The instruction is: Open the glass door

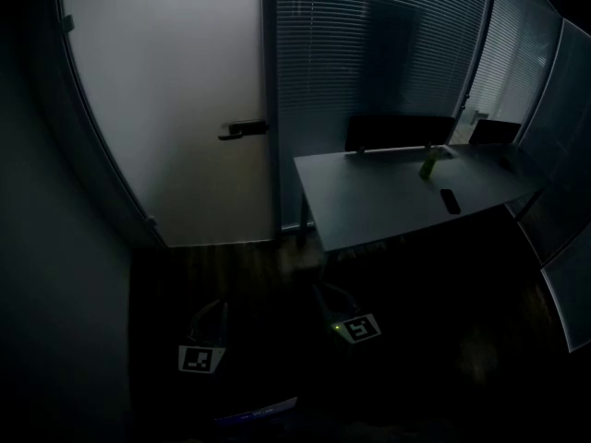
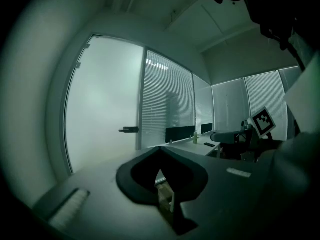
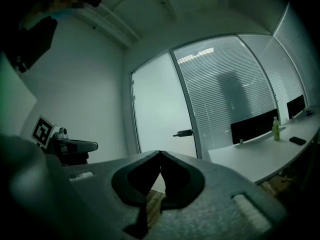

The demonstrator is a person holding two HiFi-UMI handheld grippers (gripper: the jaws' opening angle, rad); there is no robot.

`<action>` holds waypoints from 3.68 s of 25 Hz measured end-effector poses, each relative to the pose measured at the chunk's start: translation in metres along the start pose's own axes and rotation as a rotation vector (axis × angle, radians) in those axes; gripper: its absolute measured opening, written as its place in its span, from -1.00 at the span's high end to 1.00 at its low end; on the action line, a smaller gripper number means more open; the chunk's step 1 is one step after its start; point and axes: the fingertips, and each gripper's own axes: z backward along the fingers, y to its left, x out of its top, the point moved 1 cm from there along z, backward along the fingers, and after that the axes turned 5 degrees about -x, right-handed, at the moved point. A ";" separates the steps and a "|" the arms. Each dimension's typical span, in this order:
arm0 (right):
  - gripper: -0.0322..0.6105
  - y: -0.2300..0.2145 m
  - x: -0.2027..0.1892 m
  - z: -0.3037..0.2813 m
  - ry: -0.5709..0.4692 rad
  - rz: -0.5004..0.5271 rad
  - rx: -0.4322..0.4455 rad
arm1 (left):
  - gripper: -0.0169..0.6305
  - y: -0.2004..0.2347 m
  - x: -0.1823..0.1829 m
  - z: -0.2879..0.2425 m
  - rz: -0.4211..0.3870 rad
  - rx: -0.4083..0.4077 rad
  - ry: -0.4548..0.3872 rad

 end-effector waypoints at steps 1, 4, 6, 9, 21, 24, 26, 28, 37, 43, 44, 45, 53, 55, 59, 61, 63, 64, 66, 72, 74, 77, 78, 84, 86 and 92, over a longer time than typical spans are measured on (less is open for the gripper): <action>0.89 -0.001 -0.002 -0.004 0.002 -0.004 0.004 | 0.94 0.002 -0.002 -0.002 0.002 0.001 0.004; 0.89 -0.007 -0.005 -0.013 0.007 -0.017 0.013 | 0.94 0.006 -0.004 -0.012 0.004 0.005 0.014; 0.89 -0.013 -0.005 -0.020 0.015 -0.025 0.011 | 0.94 0.009 -0.002 -0.019 0.009 0.012 0.021; 0.89 -0.019 -0.004 -0.036 0.023 -0.031 0.012 | 0.94 0.022 0.000 -0.033 0.014 0.015 0.026; 0.89 -0.029 0.015 -0.161 0.030 -0.036 0.000 | 0.94 0.115 0.020 -0.119 -0.003 -0.016 0.042; 0.89 -0.027 0.019 -0.191 0.039 -0.042 -0.001 | 0.94 0.140 0.024 -0.135 0.006 -0.025 0.047; 0.89 -0.026 0.023 -0.210 0.044 -0.041 -0.006 | 0.94 0.155 0.029 -0.146 0.014 -0.030 0.047; 0.89 -0.025 0.027 -0.228 0.042 -0.038 -0.017 | 0.94 0.174 0.031 -0.156 0.013 -0.030 0.045; 0.89 -0.027 0.035 -0.290 0.013 -0.040 -0.076 | 0.94 0.228 0.032 -0.203 0.004 -0.079 0.034; 0.89 -0.031 0.035 -0.313 0.025 -0.039 -0.088 | 0.94 0.236 0.036 -0.231 -0.009 -0.123 0.034; 0.89 -0.032 0.036 -0.317 0.025 -0.043 -0.090 | 0.94 0.237 0.037 -0.235 -0.014 -0.131 0.036; 0.89 -0.033 0.037 -0.320 0.024 -0.046 -0.092 | 0.94 0.238 0.037 -0.239 -0.018 -0.139 0.040; 0.89 -0.059 0.040 -0.357 0.024 -0.042 -0.100 | 0.94 0.256 0.039 -0.281 -0.032 -0.142 0.049; 0.89 -0.069 0.043 -0.369 0.018 -0.039 -0.102 | 0.94 0.265 0.044 -0.295 -0.043 -0.135 0.040; 0.89 -0.087 0.054 -0.400 0.001 -0.043 -0.097 | 0.94 0.285 0.057 -0.326 -0.059 -0.116 0.030; 0.89 -0.093 0.061 -0.414 -0.004 -0.043 -0.089 | 0.94 0.291 0.064 -0.339 -0.067 -0.114 0.029; 0.89 -0.101 0.067 -0.428 -0.007 -0.042 -0.086 | 0.94 0.297 0.068 -0.354 -0.074 -0.115 0.035; 0.89 -0.104 0.070 -0.435 -0.008 -0.044 -0.085 | 0.94 0.300 0.070 -0.362 -0.076 -0.116 0.038; 0.89 -0.109 0.071 -0.449 -0.002 -0.049 -0.083 | 0.94 0.306 0.071 -0.377 -0.078 -0.118 0.039; 0.89 -0.138 0.061 -0.480 0.026 -0.043 -0.110 | 0.94 0.320 0.066 -0.417 -0.125 -0.111 0.061; 0.89 -0.146 0.062 -0.487 0.015 -0.046 -0.122 | 0.94 0.326 0.065 -0.429 -0.169 -0.106 0.076; 0.89 -0.149 0.065 -0.497 0.014 -0.059 -0.120 | 0.94 0.335 0.064 -0.446 -0.208 -0.109 0.093; 0.89 -0.149 0.065 -0.500 0.016 -0.062 -0.119 | 0.94 0.337 0.063 -0.452 -0.206 -0.117 0.096; 0.89 -0.160 0.057 -0.506 0.034 -0.070 -0.142 | 0.94 0.348 0.060 -0.482 -0.302 -0.121 0.117; 0.89 -0.163 0.054 -0.505 0.039 -0.066 -0.149 | 0.93 0.356 0.054 -0.492 -0.357 -0.108 0.142; 0.89 -0.173 0.047 -0.498 0.047 -0.086 -0.187 | 0.93 0.375 0.035 -0.522 -0.489 -0.088 0.194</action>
